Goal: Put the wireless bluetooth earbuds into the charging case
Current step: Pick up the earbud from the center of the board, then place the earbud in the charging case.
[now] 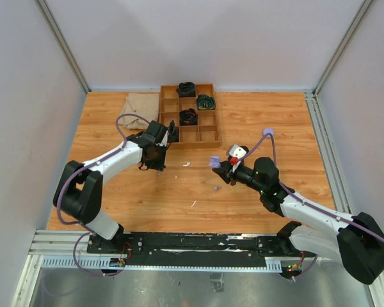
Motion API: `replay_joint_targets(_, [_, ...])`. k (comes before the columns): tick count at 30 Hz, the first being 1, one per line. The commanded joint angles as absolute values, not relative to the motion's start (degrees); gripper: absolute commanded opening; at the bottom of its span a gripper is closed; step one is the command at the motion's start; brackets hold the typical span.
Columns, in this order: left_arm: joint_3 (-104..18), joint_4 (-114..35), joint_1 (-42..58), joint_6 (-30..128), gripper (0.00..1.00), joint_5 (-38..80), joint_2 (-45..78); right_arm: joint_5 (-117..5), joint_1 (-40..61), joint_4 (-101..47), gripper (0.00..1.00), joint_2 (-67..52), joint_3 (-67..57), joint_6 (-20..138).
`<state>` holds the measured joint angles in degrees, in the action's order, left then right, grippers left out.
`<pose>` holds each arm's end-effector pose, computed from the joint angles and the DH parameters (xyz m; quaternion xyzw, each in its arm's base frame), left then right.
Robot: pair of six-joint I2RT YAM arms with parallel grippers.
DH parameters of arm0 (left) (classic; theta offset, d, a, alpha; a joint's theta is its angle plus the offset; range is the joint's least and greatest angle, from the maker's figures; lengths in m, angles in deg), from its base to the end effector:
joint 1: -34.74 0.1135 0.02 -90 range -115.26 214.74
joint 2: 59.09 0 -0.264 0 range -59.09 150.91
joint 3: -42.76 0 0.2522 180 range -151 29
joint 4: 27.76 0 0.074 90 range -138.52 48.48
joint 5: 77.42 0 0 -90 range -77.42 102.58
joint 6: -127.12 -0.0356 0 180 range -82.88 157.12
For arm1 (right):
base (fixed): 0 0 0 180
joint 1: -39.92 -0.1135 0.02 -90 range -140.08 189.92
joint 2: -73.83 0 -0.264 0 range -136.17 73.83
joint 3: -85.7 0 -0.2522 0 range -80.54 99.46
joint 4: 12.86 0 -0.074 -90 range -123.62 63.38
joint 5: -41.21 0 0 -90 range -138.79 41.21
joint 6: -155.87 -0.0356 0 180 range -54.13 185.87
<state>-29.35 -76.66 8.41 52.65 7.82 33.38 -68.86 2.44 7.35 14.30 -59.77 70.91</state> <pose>0.2761 -0.1333 0.1871 0.0850 0.9792 -0.0261 0.1826 0.1685 0.1446 0.2255 -0.3727 0.6327 0.3093 0.6042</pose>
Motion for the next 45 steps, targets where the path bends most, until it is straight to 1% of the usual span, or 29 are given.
replay_joint_targets(1, [-28.7, -72.0, 8.3, 53.0, 0.15, 11.3, 25.3, -70.3, 2.9, 7.7, 0.11, 15.0, -57.6, 72.2])
replay_joint_targets(7, [-27.2, -66.3, 7.4, 53.5, 0.14, 14.4, 15.6, -71.1, 2.9, 8.1, 0.11, 16.1, -56.7, 71.2])
replay_joint_targets(13, [-23.7, -56.6, 6.2, 54.9, 0.15, 19.5, 5.8, -72.0, 2.8, 8.6, 0.10, 17.5, -55.6, 69.0])
replay_joint_targets(21, [-18.7, -43.4, 4.8, 57.6, 0.14, 27.9, -3.1, -75.0, 2.6, 13.2, 0.10, 19.4, -55.5, 66.3])
replay_joint_targets(26, [-16.7, -37.3, 3.6, 58.8, 0.14, 31.5, -6.4, -77.4, 2.4, 16.9, 0.11, 19.1, -54.6, 64.4])
replay_joint_targets(34, [-14.0, -29.0, 1.4, 61.5, 0.15, 33.9, -10.0, -80.7, 1.9, 23.2, 0.12, 17.9, -53.2, 60.8])
replay_joint_targets(45, [-12.3, -22.3, -2.8, 64.0, 0.15, 33.0, -10.1, -82.1, 0.7, 29.3, 0.12, 15.2, -51.3, 57.8])
